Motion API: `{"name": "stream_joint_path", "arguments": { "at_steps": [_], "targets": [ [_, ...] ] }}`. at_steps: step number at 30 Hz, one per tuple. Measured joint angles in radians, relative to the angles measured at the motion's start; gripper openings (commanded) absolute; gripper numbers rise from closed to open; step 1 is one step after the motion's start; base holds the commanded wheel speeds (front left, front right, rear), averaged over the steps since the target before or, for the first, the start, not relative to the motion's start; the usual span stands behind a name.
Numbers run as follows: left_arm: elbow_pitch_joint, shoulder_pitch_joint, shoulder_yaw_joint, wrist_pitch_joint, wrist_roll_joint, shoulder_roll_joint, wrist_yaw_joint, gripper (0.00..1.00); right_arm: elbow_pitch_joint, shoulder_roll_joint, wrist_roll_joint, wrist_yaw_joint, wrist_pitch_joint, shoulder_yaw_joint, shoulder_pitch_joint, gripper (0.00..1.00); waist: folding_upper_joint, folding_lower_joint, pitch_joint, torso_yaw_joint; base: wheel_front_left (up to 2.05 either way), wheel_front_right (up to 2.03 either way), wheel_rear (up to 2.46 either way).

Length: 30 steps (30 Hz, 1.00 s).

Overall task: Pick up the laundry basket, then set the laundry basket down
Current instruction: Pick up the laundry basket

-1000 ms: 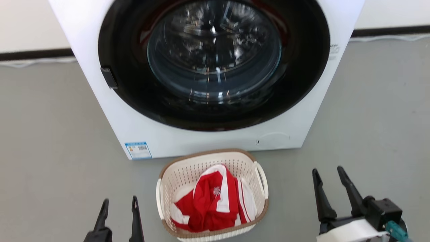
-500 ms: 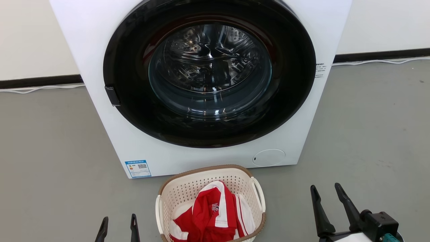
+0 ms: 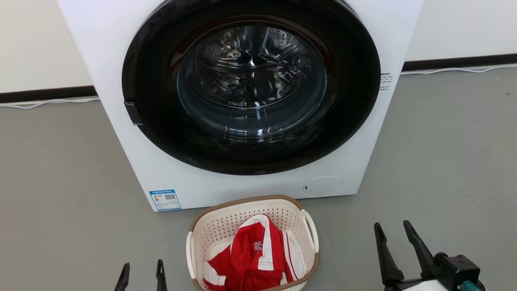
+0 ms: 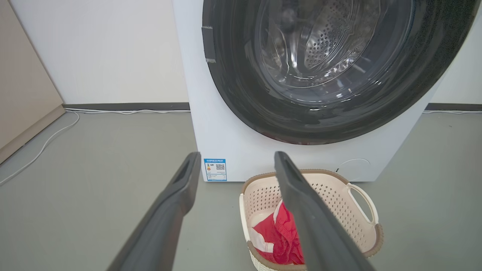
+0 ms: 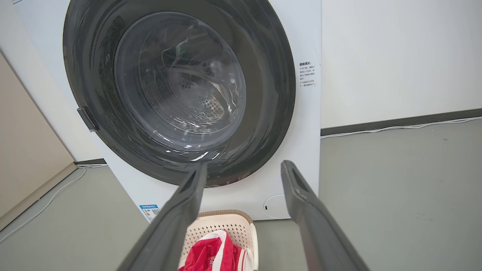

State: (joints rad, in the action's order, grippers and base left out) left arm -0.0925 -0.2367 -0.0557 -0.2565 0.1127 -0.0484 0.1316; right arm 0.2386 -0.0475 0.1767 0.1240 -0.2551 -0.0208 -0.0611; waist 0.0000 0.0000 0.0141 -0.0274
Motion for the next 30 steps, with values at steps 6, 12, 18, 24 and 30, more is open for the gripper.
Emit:
{"name": "stream_joint_path", "arguments": {
  "at_steps": [6,12,18,24,30],
  "targets": [
    [-0.011,0.000,0.007,0.000,0.000,0.000,-0.002,1.00,0.000,0.000,0.002,0.000,0.000,0.012,0.000,1.00,0.0000,0.0000,-0.018,-0.003,0.00,0.00,0.00],
    [-0.027,0.024,0.019,0.000,0.000,0.000,-0.019,1.00,0.000,0.000,0.001,0.000,0.000,0.018,0.012,1.00,0.0001,0.0000,-0.066,-0.003,0.00,0.00,0.00],
    [-0.066,0.132,0.024,0.000,0.000,0.000,-0.045,1.00,0.011,0.000,-0.003,0.000,0.000,0.016,0.113,1.00,0.0000,0.0000,-0.143,0.001,0.00,0.00,0.00],
    [-0.147,0.280,0.044,0.000,0.014,0.002,-0.072,1.00,0.062,-0.001,-0.026,0.000,0.000,-0.010,0.249,1.00,0.0000,0.0000,-0.251,0.006,0.00,0.00,0.00],
    [-0.266,0.434,0.062,0.000,0.032,0.007,-0.081,1.00,0.142,-0.002,-0.016,0.000,0.000,0.006,0.362,1.00,0.0000,0.0000,-0.356,0.017,0.00,0.00,0.00]
  ]
}}
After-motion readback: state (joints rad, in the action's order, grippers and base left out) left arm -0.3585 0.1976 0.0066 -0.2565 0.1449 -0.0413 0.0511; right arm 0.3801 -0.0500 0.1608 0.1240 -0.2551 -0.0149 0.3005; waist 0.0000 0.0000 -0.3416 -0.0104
